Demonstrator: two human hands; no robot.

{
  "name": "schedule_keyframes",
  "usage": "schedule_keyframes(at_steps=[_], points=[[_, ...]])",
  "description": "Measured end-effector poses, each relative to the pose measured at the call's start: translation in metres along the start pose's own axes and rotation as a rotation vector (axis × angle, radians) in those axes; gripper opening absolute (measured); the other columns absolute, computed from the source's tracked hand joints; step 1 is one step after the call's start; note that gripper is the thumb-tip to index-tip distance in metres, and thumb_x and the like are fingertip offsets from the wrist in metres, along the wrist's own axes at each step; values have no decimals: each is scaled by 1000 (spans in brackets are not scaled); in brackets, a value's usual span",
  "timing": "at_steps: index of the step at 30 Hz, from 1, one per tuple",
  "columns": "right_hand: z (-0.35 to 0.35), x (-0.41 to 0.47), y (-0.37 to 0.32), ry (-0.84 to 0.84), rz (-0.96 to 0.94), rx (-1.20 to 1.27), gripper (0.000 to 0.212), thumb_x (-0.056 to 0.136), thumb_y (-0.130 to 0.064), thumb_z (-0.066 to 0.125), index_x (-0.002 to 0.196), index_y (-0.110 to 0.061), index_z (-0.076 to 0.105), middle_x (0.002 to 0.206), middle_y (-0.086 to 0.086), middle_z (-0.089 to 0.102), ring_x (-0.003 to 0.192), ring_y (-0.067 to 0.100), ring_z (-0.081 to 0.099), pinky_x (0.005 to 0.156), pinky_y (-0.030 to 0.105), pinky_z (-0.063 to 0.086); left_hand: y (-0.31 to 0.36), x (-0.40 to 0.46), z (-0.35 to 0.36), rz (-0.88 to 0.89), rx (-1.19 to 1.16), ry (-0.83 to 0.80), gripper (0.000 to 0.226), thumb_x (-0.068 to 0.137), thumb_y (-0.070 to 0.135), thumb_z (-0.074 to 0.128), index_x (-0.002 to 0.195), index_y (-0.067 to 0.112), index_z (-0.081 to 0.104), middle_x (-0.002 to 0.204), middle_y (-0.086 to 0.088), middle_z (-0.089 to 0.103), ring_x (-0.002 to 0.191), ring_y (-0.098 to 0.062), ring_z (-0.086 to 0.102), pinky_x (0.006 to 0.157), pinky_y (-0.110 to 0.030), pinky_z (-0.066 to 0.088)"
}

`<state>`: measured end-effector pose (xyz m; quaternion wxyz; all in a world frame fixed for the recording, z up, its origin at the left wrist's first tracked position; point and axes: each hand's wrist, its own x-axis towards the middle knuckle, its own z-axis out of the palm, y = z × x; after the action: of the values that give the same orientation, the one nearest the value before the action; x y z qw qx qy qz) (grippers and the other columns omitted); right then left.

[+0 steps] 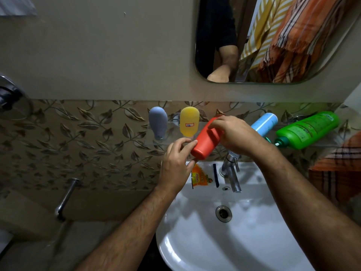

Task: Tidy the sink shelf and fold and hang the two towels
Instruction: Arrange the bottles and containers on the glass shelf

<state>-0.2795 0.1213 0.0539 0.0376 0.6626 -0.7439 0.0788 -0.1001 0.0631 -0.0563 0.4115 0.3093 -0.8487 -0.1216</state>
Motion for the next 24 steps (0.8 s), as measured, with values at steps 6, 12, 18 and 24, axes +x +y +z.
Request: schedule_keyframes(at_steps=[6, 12, 18, 24], points=[[-4, -11, 1, -71, -10, 67, 66, 78, -17, 78, 137, -22, 49, 142, 1, 49, 129, 23, 45, 105, 40, 39, 6, 9, -5, 62, -76, 81, 58, 66, 6, 85, 121, 12, 67, 118, -4, 66, 107, -18, 54, 92, -26, 44], [-10, -15, 16, 88, -77, 254, 55, 76, -16, 80, 127, -21, 59, 123, 1, 65, 114, 20, 59, 99, 38, 46, 43, 33, -16, 89, -247, 174, 47, 73, 12, 81, 118, 10, 67, 113, -3, 69, 108, -18, 60, 95, -30, 48], [-14, -16, 40, 181, -50, 675, 44, 83, -12, 75, 123, -25, 61, 113, -2, 69, 109, 16, 64, 98, 37, 50, 81, 62, -9, -74, -496, 226, 42, 82, 3, 70, 124, 12, 64, 117, 2, 66, 109, -8, 60, 93, -33, 53], [-17, -8, 56, 208, -16, 858, 44, 85, -3, 72, 118, -28, 57, 109, -9, 67, 101, 6, 65, 94, 27, 51, 84, 74, 23, -243, -538, 86, 51, 90, 3, 54, 140, 17, 51, 132, -1, 61, 123, -10, 55, 103, -38, 49]])
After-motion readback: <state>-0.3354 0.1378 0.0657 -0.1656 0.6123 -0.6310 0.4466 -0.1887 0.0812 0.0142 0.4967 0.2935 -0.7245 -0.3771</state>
